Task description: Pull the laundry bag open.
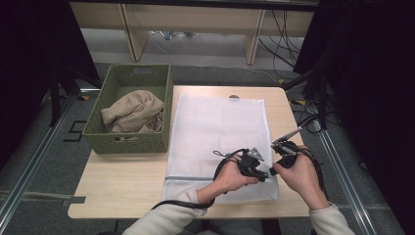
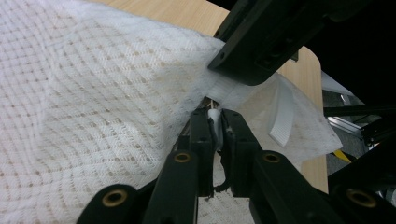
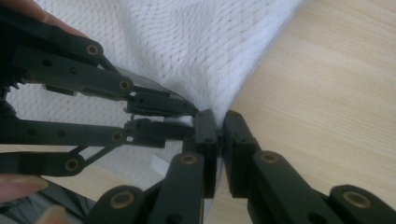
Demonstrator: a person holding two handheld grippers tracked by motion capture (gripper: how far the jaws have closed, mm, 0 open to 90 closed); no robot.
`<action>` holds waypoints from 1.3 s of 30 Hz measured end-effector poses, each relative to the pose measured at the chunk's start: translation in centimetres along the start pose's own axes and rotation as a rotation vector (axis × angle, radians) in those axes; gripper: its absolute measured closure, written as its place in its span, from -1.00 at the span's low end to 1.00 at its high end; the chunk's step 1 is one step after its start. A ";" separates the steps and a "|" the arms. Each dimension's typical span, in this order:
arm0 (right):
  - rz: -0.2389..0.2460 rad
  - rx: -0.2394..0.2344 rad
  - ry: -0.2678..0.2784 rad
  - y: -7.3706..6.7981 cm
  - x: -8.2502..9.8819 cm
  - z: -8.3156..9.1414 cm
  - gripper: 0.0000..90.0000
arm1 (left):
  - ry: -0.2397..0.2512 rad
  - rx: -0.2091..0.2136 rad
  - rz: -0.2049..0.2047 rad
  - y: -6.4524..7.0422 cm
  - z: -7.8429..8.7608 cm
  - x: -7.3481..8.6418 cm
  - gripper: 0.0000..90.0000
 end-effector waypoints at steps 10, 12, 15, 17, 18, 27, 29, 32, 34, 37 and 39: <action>-0.018 -0.010 -0.002 0.2 0.0 0.0 0.93 | -0.016 -0.004 0.021 0.3 0.5 0.0 0.91; -0.007 -0.018 0.004 0.3 0.0 -0.2 0.93 | -0.007 0.000 0.017 0.4 0.5 0.0 0.91; -0.021 -0.018 -0.015 0.3 0.0 -0.2 0.93 | -0.016 -0.005 0.025 0.5 0.6 0.1 0.92; -0.041 0.019 -0.016 0.4 0.1 -0.1 0.93 | -0.033 -0.025 0.020 0.3 0.8 0.4 0.92; -0.072 0.024 -0.023 0.5 0.1 0.0 0.93 | -0.023 -0.015 0.043 0.3 0.9 0.4 0.92; -0.078 0.019 -0.024 0.5 0.2 -0.3 0.93 | -0.039 -0.026 0.030 0.1 1.7 1.1 0.91; -0.053 0.014 -0.022 0.9 0.1 -0.3 0.93 | -0.038 -0.027 0.043 0.1 1.9 1.3 0.91; -0.026 0.014 -0.008 1.0 0.0 -0.5 0.93 | -0.042 -0.032 0.043 0.1 2.3 1.6 0.91; -0.028 0.014 -0.011 0.9 0.0 -0.5 0.93 | -0.043 -0.035 0.036 0.0 2.6 1.7 0.91; -0.026 0.019 -0.008 0.9 0.0 -0.5 0.93 | -0.045 -0.041 0.035 0.0 2.9 1.8 0.91; -0.063 0.023 -0.028 0.8 0.1 -0.4 0.93 | -0.048 -0.038 0.044 0.0 3.1 1.9 0.91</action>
Point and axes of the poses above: each handheld gripper's, and its own axes: z roughly backward along the jaws, x roughly out of its underside, y roughly to its right, the point moved 5 cm from there along -z, roughly forward along the jaws, and after that the axes turned 14 degrees about -z, right-handed, at the moved point
